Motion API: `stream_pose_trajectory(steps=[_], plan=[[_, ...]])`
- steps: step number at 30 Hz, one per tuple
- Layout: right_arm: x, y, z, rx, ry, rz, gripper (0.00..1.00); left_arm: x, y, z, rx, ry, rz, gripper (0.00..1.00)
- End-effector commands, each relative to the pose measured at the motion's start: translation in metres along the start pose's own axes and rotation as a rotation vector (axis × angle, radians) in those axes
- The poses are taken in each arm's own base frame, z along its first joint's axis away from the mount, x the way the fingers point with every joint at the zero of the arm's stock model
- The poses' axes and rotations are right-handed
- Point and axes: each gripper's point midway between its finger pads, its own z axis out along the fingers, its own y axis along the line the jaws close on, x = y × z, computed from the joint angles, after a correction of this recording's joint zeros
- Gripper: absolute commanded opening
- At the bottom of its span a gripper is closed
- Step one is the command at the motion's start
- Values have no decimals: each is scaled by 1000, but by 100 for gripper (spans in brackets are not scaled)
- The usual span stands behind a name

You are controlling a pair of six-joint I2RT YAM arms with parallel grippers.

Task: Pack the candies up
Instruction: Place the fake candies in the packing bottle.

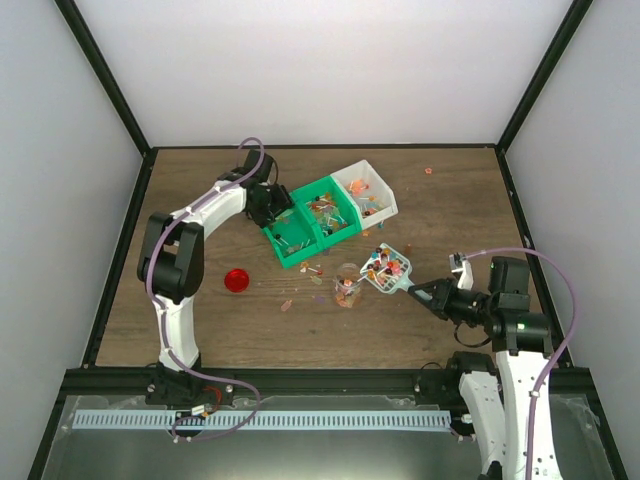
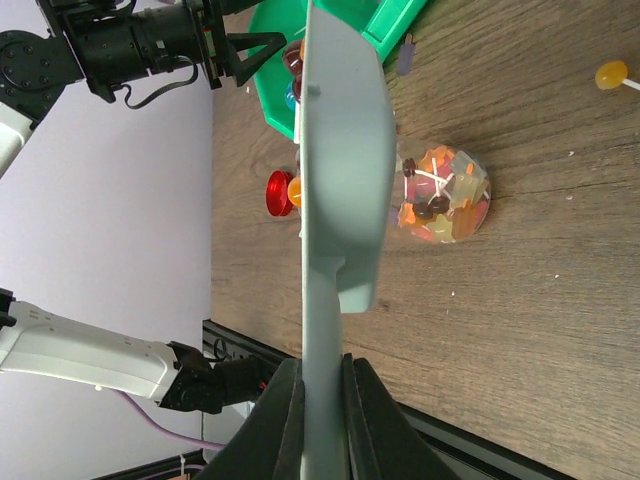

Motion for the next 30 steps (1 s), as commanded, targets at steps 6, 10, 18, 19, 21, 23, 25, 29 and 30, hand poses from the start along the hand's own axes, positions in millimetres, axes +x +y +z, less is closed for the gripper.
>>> stream_pose_trajectory(steps=[6,10,18,19,21,23,25,29,30], plan=[[-11,20,-10,-14,-19,-69,1,-3,7,-6,6,-4,-1,67],[-11,19,-9,-18,-20,-68,1,-4,10,-5,4,-3,-5,67],[-13,18,-7,-12,-7,-78,1,-6,12,-5,7,-1,-11,67],[-13,18,-7,-9,-7,-82,1,-5,11,-5,8,-1,-10,67],[-13,17,-7,-5,3,-86,1,-5,12,-4,7,-1,-11,67],[-13,16,-6,-1,7,-90,1,-5,11,-5,9,-2,-9,67],[-13,16,-6,-3,13,-91,1,-5,12,-4,9,-1,-11,67],[-14,16,-5,-3,18,-96,1,-4,11,-3,14,5,-12,67],[-14,16,-5,-4,20,-96,1,-4,11,-3,16,5,-12,67]])
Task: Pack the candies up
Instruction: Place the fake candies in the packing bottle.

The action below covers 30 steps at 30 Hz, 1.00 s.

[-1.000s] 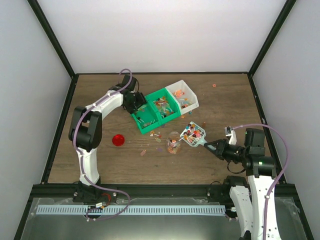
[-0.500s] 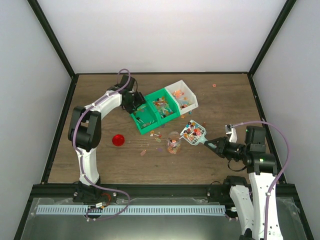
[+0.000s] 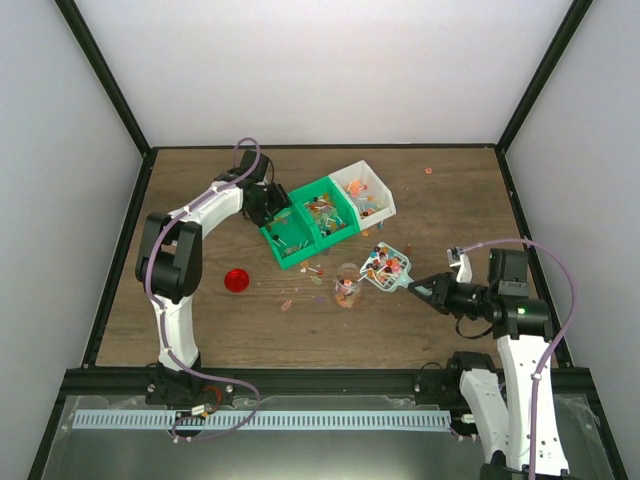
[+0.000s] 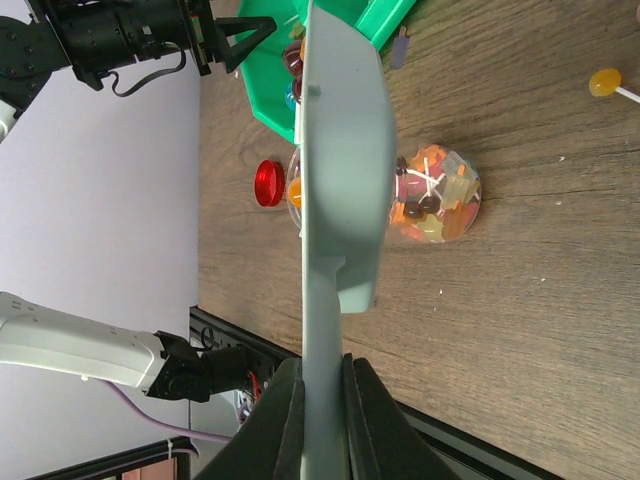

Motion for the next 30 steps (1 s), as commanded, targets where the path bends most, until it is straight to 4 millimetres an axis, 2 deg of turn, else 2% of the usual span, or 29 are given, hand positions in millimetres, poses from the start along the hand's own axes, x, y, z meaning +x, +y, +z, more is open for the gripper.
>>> stream_pose_trajectory(steps=[1,14,30], plan=[[-6,17,-8,-24,-21,-72,1,3,7,-4,-12,9,3,67],[-5,13,-4,-10,11,-76,1,3,8,-2,-14,14,6,67],[-9,18,5,40,46,-113,1,2,11,-1,-13,19,2,67]])
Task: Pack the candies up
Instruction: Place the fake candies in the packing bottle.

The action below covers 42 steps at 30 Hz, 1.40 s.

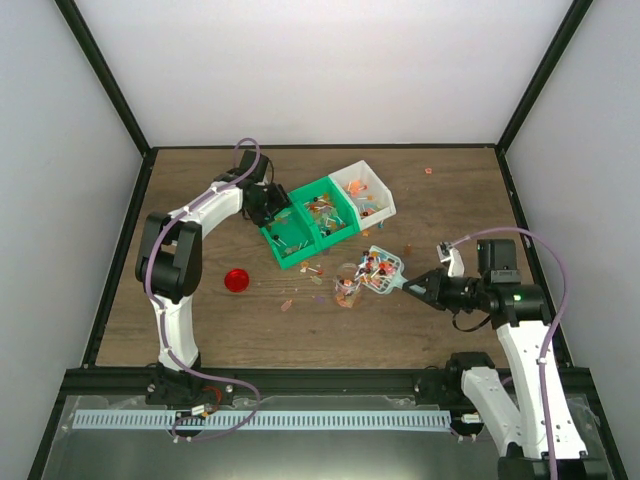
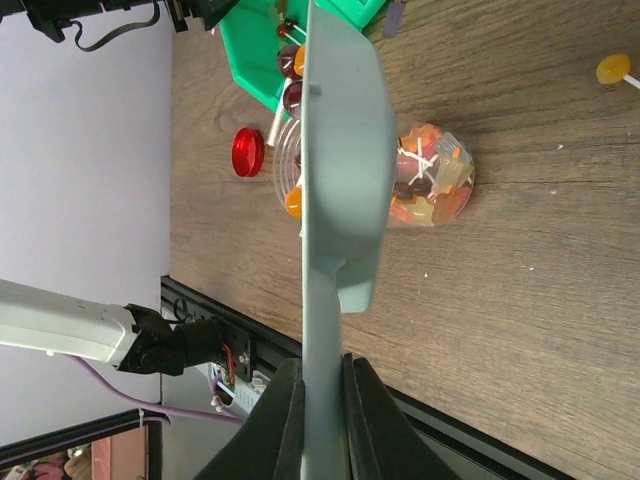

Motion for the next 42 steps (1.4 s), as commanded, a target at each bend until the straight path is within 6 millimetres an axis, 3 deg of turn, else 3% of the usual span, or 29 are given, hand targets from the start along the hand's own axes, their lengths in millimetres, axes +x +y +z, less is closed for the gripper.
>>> stream_pose_trajectory(steps=[1,42], plan=[[-13,16,-7,1,-49,-61,1,2,12,-1,-24,12,0,67],[-18,24,0,101,-9,-114,1,2,11,8,8,45,-5,67]])
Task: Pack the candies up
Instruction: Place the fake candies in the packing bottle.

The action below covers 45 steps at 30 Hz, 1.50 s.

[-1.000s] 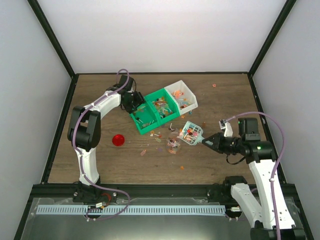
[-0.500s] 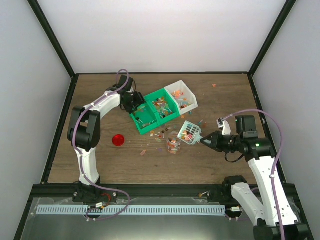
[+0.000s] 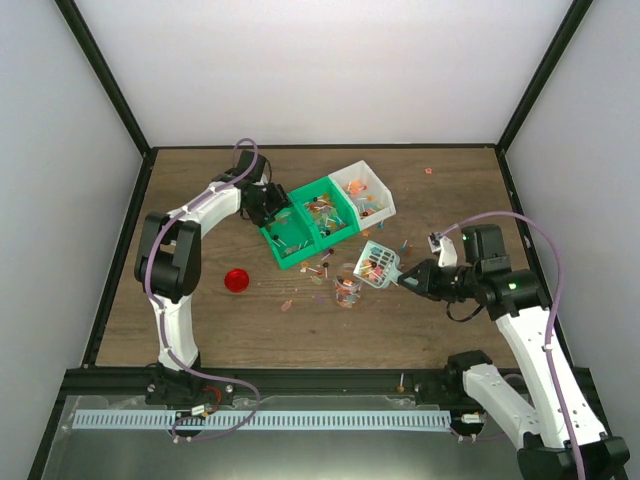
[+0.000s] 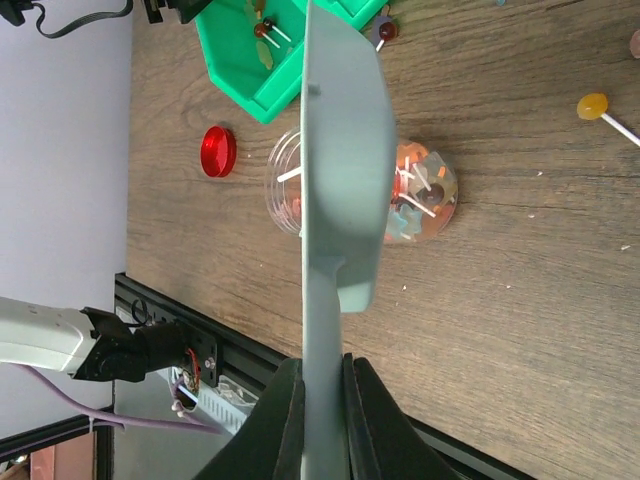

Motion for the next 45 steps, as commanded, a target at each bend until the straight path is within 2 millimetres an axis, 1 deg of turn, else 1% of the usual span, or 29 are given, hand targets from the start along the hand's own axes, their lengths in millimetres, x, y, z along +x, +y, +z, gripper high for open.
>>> stream_pose_trajectory(steps=[1,5,27,31,36,39,45], plan=[[-7,9,-8,17,-27,-39,1,1,13,8,-28,20,-8,67],[-6,10,-7,28,-17,-47,1,1,14,8,-29,20,-9,67],[-8,16,-15,84,-9,-80,1,0,11,6,-17,23,-9,68],[-8,18,-13,96,3,-88,1,1,10,7,-12,26,-10,67],[-2,26,-4,113,37,-106,1,0,9,6,-8,27,-10,67],[0,26,2,135,44,-104,1,0,9,6,-4,27,-9,67],[-11,26,-3,180,12,-118,1,-2,10,4,-3,26,-10,68]])
